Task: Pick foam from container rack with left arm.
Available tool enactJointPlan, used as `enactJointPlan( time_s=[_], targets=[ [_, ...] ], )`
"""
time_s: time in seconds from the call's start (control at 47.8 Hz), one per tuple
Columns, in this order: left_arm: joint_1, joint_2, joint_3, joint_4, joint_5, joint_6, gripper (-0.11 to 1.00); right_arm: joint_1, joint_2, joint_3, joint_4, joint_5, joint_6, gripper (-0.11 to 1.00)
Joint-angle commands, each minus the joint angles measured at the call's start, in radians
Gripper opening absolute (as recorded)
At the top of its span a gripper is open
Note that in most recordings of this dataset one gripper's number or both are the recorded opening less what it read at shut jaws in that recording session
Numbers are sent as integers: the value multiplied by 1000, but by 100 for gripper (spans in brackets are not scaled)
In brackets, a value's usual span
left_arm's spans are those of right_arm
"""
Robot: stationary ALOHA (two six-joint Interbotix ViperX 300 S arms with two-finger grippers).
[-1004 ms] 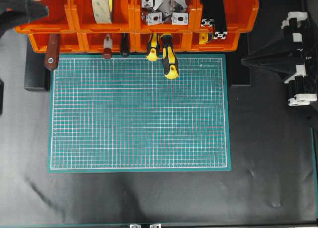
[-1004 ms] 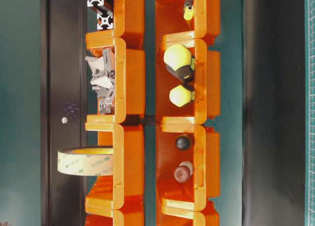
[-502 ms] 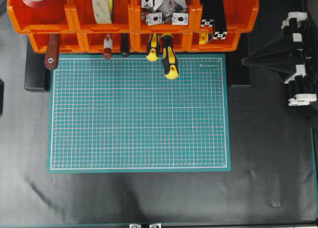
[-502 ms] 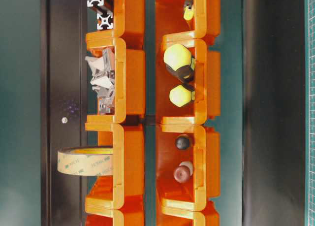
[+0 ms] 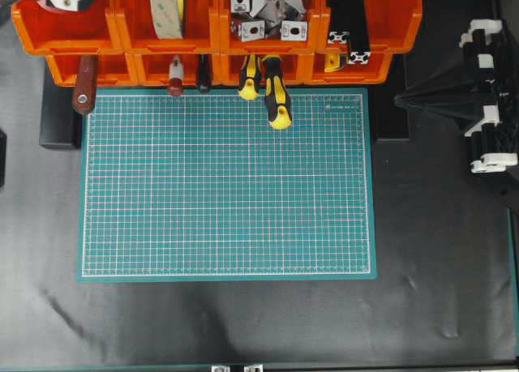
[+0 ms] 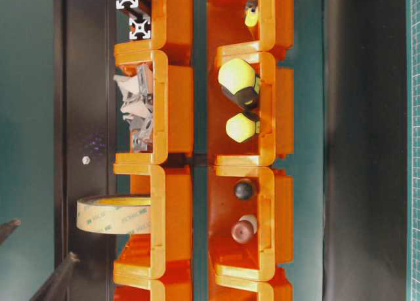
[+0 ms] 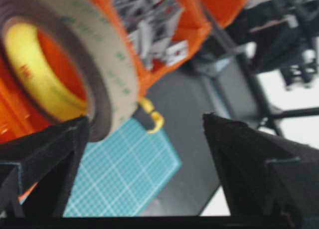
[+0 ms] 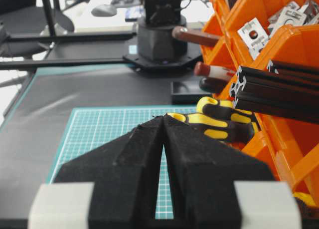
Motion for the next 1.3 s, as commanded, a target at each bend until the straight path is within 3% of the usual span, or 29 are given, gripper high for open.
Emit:
enactJointPlan(
  time_s=[0.0, 0.502, 1.276],
  targets=[
    [9, -5, -29, 2, 0, -3, 89, 5, 5, -31, 3, -15, 0, 0],
    [38, 77, -17, 3, -29, -15, 90, 34, -5, -32, 3, -15, -2, 0],
    [63, 84, 66, 3, -250, -25, 87, 54, -12, -31, 3, -14, 0, 0]
  ],
)
